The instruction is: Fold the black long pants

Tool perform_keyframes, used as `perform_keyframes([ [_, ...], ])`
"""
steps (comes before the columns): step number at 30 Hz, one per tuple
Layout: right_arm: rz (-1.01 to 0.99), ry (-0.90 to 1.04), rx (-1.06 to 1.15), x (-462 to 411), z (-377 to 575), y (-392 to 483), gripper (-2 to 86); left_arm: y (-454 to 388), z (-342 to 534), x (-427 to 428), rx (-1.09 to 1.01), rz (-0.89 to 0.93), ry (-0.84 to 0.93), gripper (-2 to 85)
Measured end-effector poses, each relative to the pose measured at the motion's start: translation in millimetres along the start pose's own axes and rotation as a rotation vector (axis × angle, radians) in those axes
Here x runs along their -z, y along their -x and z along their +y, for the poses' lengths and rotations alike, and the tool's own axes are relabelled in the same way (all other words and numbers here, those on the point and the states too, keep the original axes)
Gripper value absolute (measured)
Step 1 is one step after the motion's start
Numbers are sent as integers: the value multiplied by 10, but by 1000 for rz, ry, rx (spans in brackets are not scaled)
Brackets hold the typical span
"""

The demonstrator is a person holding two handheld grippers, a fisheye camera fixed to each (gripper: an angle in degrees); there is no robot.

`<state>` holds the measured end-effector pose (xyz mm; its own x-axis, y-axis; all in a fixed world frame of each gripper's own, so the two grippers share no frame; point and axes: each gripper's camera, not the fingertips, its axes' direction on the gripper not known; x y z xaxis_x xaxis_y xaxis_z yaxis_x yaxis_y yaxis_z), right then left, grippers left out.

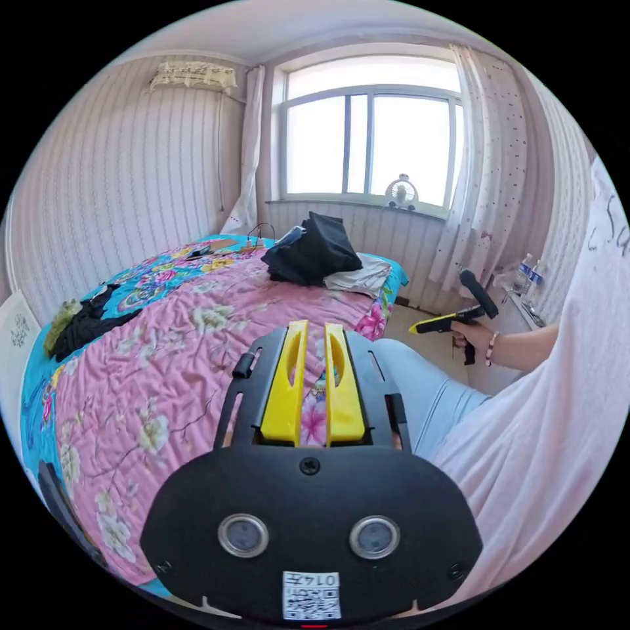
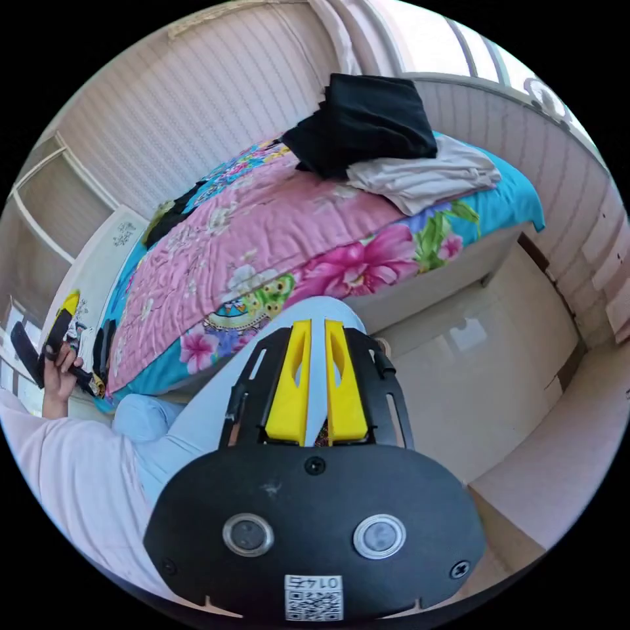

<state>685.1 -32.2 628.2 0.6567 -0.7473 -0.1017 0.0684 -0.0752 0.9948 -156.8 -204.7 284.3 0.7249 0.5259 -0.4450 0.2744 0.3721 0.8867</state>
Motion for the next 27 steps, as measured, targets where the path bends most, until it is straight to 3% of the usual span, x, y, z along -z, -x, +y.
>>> perform_keyframes([
  [8,-34,-64,54,420,-646,-551,55,-276,-620,-1324,-36,61,143,82],
  [13,-3,-249,161,728,-1976,-519,116,-209,-1494,-2368,-77,71,133,82],
  [18,36,-305,141,737,-2988,-554,157,-180,-2401,-3345,-141,53,152,82],
  [24,123,-180,75,493,-3565,-912,114,-204,-3152,-4562,-160,77,244,85],
  [27,-53,-187,7,729,-3550,-1378,51,-190,-3440,-4935,-174,78,265,88],
])
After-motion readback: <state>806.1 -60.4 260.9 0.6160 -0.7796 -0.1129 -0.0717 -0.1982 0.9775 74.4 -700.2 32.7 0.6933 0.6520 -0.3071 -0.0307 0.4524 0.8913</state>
